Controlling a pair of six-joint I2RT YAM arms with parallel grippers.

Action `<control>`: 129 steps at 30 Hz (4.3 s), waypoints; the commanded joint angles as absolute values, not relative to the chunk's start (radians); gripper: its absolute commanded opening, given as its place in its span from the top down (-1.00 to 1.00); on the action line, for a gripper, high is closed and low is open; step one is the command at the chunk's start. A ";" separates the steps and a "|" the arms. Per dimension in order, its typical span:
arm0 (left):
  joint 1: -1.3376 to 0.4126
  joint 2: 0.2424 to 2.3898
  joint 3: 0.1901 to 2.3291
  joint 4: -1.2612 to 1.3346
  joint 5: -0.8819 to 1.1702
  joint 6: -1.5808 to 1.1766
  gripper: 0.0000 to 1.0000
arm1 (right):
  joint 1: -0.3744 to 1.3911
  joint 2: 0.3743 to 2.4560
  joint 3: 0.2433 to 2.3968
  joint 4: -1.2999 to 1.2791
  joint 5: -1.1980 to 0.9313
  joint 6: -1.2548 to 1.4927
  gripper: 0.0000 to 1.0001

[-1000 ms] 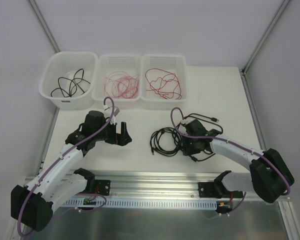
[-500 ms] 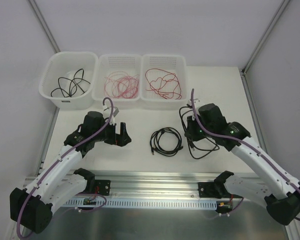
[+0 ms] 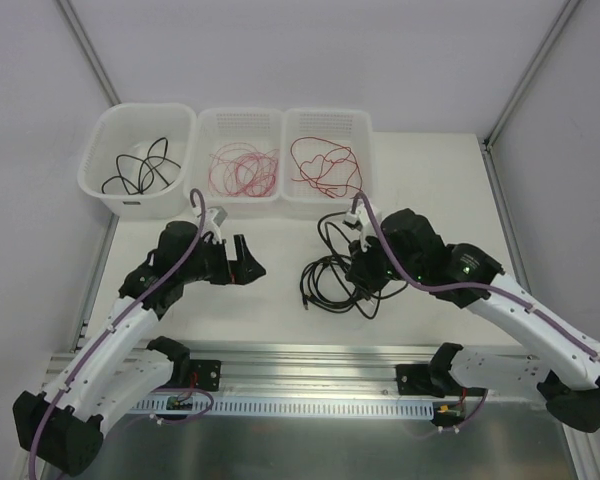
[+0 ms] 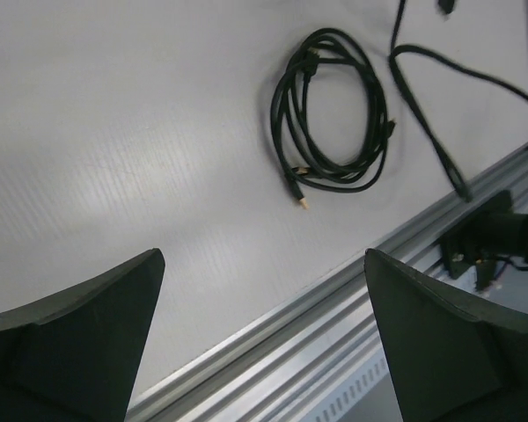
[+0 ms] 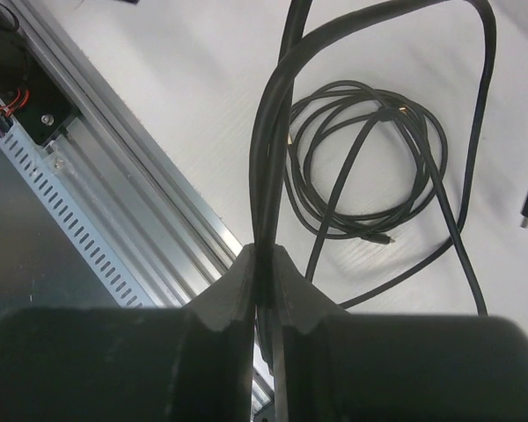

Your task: Untangle the cables

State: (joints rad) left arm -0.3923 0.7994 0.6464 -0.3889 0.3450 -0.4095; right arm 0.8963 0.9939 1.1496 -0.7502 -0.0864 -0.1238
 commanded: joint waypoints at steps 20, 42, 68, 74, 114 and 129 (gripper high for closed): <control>-0.541 0.844 0.851 -0.245 0.273 -0.985 -0.98 | 1.089 1.305 1.321 -0.462 -0.055 -0.163 0.99; -0.618 0.885 0.862 -0.224 0.181 -0.899 1.00 | 1.150 1.339 1.327 -0.449 -0.060 -0.166 0.88; -0.615 0.922 1.386 -0.307 0.037 -0.129 1.00 | 1.149 0.683 1.023 -0.755 0.304 -0.117 -0.99; -0.604 1.035 1.574 -0.344 -0.222 0.063 1.00 | 1.149 0.601 0.974 -0.776 0.357 -0.074 -0.99; 0.255 1.808 1.517 0.121 -0.065 -0.388 1.00 | 1.134 0.686 0.854 -0.801 0.324 -0.149 -0.93; 0.304 1.801 1.464 0.009 0.005 -0.413 -0.97 | 1.108 0.784 0.851 -0.759 0.314 -0.131 -0.93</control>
